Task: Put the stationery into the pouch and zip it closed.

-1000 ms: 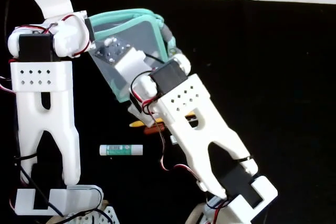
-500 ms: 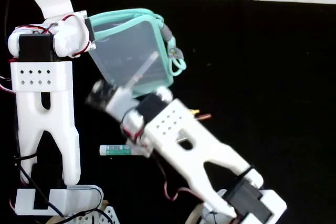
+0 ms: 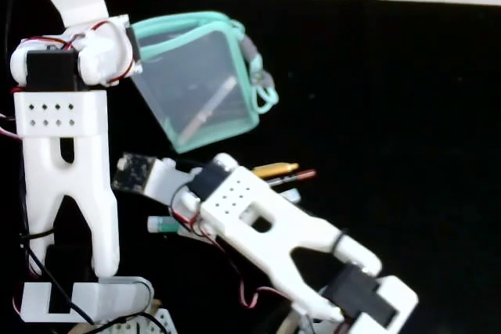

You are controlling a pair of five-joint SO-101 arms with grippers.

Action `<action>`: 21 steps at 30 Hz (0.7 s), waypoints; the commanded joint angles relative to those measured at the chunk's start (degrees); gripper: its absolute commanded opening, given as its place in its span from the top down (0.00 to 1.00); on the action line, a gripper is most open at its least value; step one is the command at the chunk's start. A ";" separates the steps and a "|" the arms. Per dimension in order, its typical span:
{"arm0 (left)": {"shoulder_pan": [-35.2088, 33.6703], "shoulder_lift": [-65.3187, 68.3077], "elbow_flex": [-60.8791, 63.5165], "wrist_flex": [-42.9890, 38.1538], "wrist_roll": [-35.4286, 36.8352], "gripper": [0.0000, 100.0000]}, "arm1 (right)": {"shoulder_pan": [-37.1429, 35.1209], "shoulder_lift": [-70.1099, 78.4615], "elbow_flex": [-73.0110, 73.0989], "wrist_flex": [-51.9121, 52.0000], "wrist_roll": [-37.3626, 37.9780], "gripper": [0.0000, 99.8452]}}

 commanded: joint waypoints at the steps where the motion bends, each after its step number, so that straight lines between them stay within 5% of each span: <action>1: 1.10 0.92 2.51 0.35 -0.35 0.99 | -1.19 2.15 -0.31 -3.74 0.70 0.72; 21: 1.10 0.84 7.60 -2.55 -0.35 0.99 | -6.90 24.66 -22.37 -5.41 0.70 0.72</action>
